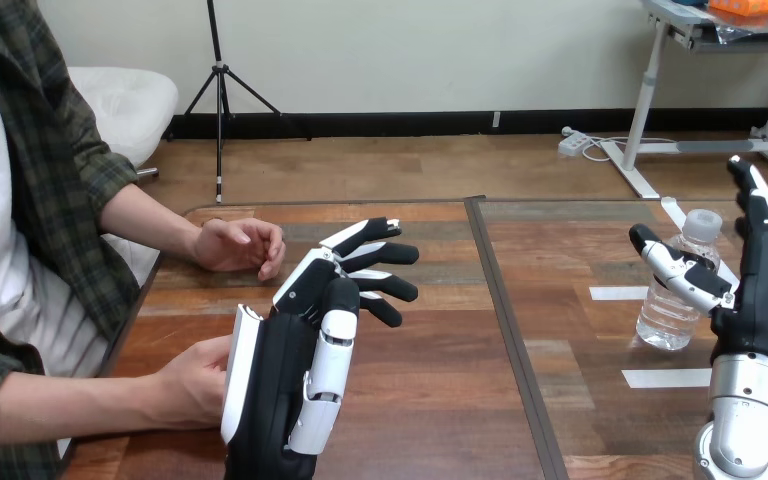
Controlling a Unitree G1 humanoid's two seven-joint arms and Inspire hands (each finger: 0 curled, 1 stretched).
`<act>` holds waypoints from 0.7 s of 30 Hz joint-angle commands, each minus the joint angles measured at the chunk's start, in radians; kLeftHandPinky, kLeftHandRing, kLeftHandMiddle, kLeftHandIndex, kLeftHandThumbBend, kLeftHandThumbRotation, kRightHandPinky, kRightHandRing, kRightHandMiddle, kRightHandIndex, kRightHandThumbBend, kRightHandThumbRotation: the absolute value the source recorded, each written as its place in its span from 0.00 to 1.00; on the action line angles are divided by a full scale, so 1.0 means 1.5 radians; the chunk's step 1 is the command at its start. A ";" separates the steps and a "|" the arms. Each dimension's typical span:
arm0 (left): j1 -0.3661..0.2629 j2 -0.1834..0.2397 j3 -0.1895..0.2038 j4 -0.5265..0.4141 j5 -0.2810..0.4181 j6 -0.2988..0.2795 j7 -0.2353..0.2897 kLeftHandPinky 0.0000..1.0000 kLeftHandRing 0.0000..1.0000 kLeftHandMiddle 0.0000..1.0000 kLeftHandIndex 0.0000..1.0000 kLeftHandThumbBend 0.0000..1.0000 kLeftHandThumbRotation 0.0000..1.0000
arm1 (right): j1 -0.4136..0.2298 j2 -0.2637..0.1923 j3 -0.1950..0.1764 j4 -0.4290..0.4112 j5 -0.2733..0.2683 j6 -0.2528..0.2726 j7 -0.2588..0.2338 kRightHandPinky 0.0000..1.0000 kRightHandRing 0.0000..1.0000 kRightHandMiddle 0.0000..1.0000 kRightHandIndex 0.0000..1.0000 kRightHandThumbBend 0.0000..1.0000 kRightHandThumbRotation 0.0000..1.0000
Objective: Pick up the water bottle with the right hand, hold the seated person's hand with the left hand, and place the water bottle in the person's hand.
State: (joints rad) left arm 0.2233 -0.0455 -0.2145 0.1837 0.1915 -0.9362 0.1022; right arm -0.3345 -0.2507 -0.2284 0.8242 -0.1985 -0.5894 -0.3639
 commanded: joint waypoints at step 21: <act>0.012 -0.004 -0.005 -0.024 -0.014 -0.007 -0.012 0.45 0.58 0.69 0.75 0.16 0.98 | -0.093 -0.040 0.017 0.078 0.003 -0.020 -0.002 0.89 0.92 0.93 0.90 0.68 0.00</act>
State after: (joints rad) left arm 0.2249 -0.0449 -0.2146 0.1836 0.1855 -0.9362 0.0900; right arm -0.3793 -0.2782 -0.2143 0.9300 -0.1941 -0.5936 -0.3572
